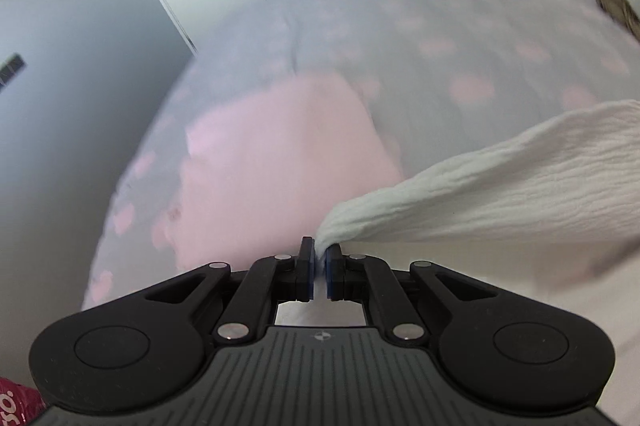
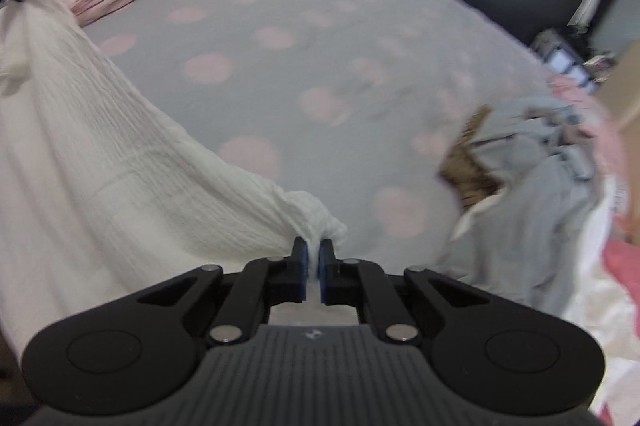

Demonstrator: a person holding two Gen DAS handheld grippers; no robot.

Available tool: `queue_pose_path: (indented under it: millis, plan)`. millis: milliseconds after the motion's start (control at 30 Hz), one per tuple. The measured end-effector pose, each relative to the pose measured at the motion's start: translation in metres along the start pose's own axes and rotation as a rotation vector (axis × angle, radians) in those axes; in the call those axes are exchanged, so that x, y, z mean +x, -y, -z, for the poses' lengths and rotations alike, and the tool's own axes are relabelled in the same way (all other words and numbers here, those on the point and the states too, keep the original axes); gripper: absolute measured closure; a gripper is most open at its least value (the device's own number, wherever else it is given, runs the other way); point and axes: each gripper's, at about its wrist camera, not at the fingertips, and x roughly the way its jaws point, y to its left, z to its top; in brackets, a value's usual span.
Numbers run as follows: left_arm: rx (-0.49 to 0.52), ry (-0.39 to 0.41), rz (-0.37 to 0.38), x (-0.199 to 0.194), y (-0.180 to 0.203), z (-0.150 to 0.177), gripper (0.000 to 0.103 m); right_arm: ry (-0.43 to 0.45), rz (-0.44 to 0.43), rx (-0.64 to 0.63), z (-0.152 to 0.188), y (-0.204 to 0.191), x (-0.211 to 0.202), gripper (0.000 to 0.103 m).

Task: Fold clothes

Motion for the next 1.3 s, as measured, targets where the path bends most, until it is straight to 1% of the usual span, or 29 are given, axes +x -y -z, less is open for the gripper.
queue_pose_path:
  millis: [33, 100, 167, 267, 333, 467, 567, 667, 733, 833, 967, 1067, 1133, 1300]
  plan:
    - [-0.013, 0.041, -0.017, -0.007, 0.001, -0.007, 0.1, 0.015, 0.043, 0.022, -0.005, 0.005, -0.001, 0.097]
    - [-0.017, 0.115, -0.045, -0.02, 0.003, -0.019, 0.1, 0.033, 0.08, 0.053, -0.007, 0.011, -0.007, 0.097]
    - [-0.01, 0.162, -0.044, -0.03, 0.005, -0.025, 0.1, 0.049, 0.113, 0.082, -0.008, 0.016, -0.013, 0.097]
    - [0.012, 0.172, -0.03, -0.037, 0.006, -0.025, 0.1, 0.074, 0.163, 0.125, -0.01, 0.025, -0.022, 0.097]
    - [0.044, 0.166, -0.024, -0.042, 0.009, -0.019, 0.1, 0.091, 0.195, 0.154, -0.011, 0.03, -0.028, 0.097]
    - [0.096, 0.139, 0.004, -0.054, 0.011, -0.001, 0.1, 0.08, 0.167, 0.15, 0.005, 0.03, -0.048, 0.097]
    - [0.127, 0.116, 0.031, -0.067, 0.01, 0.015, 0.1, 0.061, 0.127, 0.161, 0.022, 0.028, -0.066, 0.097]
    - [0.224, 0.084, 0.074, -0.079, 0.012, 0.033, 0.1, 0.007, 0.087, 0.117, 0.037, 0.018, -0.083, 0.097]
    - [0.292, 0.046, 0.109, -0.083, 0.015, 0.045, 0.1, -0.032, 0.06, 0.075, 0.046, 0.01, -0.091, 0.097]
    - [0.384, 0.005, 0.172, -0.089, 0.019, 0.062, 0.1, -0.113, 0.006, 0.026, 0.064, -0.001, -0.096, 0.097]
    - [0.521, -0.061, 0.25, -0.093, 0.03, 0.077, 0.1, -0.255, -0.074, -0.07, 0.087, -0.018, -0.09, 0.097]
    - [0.62, -0.118, 0.293, -0.096, 0.037, 0.089, 0.1, -0.343, -0.121, -0.148, 0.099, -0.033, -0.083, 0.097]
    - [0.679, -0.154, 0.324, -0.099, 0.041, 0.098, 0.1, -0.386, -0.15, -0.189, 0.107, -0.041, -0.08, 0.098]
    - [0.78, -0.233, 0.387, -0.093, 0.051, 0.124, 0.1, -0.475, -0.224, -0.27, 0.124, -0.058, -0.074, 0.098]
